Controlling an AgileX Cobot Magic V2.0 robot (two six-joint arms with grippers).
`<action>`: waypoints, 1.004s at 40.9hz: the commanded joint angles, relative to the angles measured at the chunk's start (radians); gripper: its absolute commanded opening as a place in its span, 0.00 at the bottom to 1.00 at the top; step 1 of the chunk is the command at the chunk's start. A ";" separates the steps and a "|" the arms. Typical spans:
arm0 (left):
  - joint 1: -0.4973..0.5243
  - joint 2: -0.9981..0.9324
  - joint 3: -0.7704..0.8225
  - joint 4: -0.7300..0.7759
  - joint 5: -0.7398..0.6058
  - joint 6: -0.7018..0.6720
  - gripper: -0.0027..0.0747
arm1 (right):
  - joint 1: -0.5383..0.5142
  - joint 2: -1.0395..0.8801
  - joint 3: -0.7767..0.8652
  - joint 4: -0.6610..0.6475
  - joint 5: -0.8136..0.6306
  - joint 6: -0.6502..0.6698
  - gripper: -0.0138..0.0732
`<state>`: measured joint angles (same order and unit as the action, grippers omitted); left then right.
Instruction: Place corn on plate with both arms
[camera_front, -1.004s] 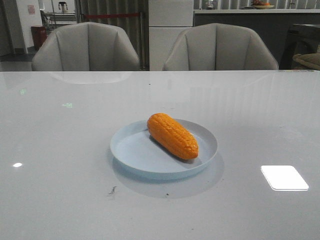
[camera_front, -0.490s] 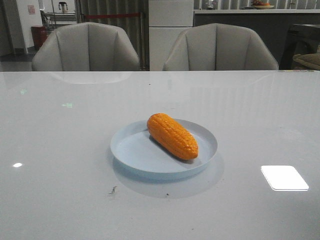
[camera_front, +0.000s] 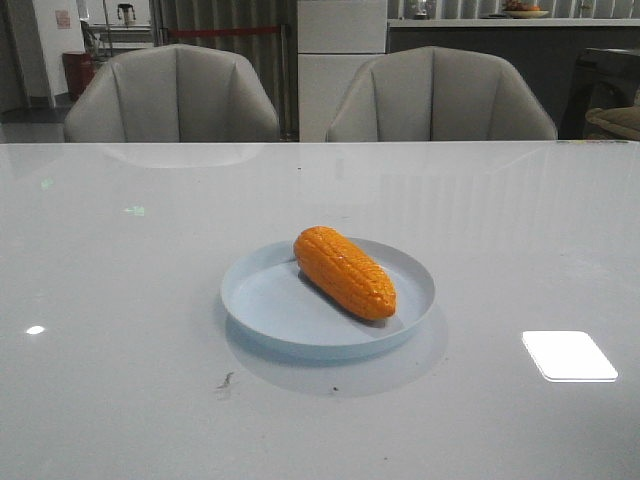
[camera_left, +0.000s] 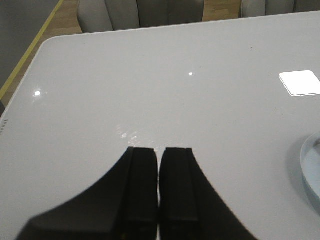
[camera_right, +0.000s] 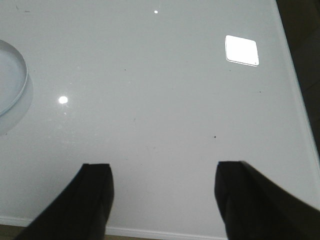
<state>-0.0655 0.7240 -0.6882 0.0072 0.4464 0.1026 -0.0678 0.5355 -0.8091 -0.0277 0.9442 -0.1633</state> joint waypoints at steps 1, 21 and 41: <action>-0.001 -0.005 -0.026 -0.001 -0.080 -0.005 0.20 | -0.004 0.007 -0.025 -0.003 -0.072 -0.007 0.78; -0.003 -0.058 -0.026 -0.007 -0.080 -0.005 0.18 | -0.004 0.007 -0.025 -0.003 -0.072 -0.007 0.78; -0.003 -0.532 0.310 -0.013 -0.372 -0.005 0.15 | -0.004 0.007 -0.025 -0.003 -0.072 -0.007 0.78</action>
<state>-0.0655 0.2572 -0.4208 0.0000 0.2460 0.1026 -0.0678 0.5355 -0.8091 -0.0259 0.9442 -0.1633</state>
